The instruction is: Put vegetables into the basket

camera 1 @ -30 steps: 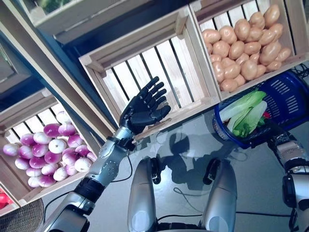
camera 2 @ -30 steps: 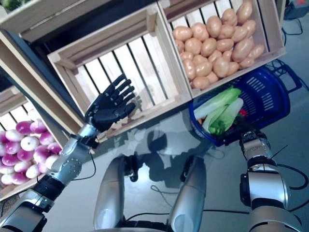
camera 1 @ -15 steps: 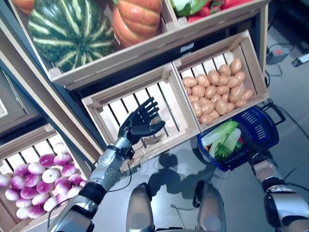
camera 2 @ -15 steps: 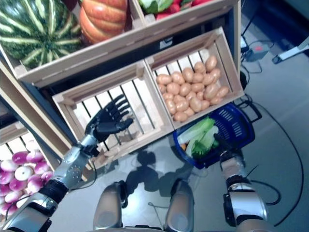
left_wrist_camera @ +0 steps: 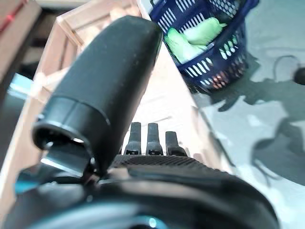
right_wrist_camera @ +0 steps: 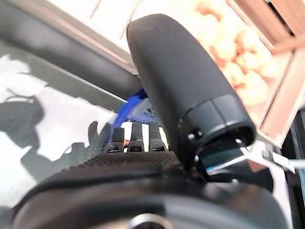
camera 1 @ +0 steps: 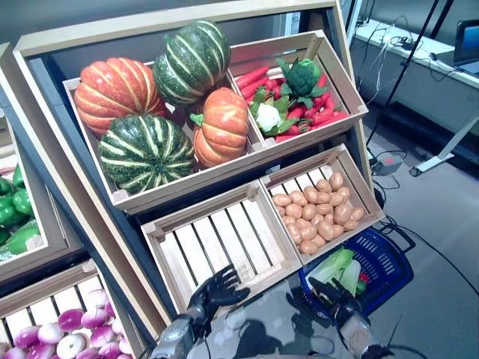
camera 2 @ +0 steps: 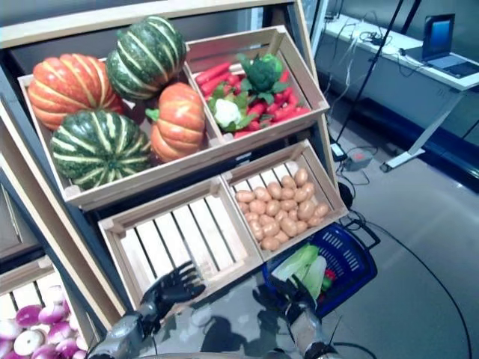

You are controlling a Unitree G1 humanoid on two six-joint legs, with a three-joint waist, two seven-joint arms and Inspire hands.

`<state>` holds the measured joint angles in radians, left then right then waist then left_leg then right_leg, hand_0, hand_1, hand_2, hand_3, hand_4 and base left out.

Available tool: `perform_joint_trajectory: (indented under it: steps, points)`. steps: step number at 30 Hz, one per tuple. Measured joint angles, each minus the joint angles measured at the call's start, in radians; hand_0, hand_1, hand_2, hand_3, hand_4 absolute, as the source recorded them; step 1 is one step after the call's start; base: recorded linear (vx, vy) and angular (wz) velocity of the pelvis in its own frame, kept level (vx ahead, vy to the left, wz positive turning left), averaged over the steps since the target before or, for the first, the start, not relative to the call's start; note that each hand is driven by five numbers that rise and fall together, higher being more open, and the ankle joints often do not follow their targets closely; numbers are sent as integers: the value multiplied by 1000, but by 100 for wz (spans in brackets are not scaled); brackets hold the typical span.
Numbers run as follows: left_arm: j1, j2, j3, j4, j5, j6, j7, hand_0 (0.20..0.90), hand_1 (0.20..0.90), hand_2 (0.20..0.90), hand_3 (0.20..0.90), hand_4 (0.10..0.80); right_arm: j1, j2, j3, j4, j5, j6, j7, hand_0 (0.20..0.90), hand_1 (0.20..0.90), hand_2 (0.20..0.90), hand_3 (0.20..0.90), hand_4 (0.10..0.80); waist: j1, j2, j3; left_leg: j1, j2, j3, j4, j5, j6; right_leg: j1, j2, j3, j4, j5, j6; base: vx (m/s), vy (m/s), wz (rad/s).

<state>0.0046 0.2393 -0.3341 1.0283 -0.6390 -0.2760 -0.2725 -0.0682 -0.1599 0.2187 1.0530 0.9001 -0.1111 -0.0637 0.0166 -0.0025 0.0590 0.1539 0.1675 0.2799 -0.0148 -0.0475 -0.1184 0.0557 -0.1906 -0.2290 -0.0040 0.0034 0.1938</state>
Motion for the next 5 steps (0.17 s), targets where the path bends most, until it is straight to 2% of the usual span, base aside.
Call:
perform_joint_trajectory:
  steps: [5]
  points:
    - [26, -26, 21, 88, 20, -16, -10, 900, 900, 900, 900, 800, 65, 20, 40, 1, -74, 4, 23, 900, 900, 900, 900, 800, 1, -10, -45, 8, -10, -3, -36, 19, 2, 10, 0, -2, -36, 20, 3, 18, 27, 0]
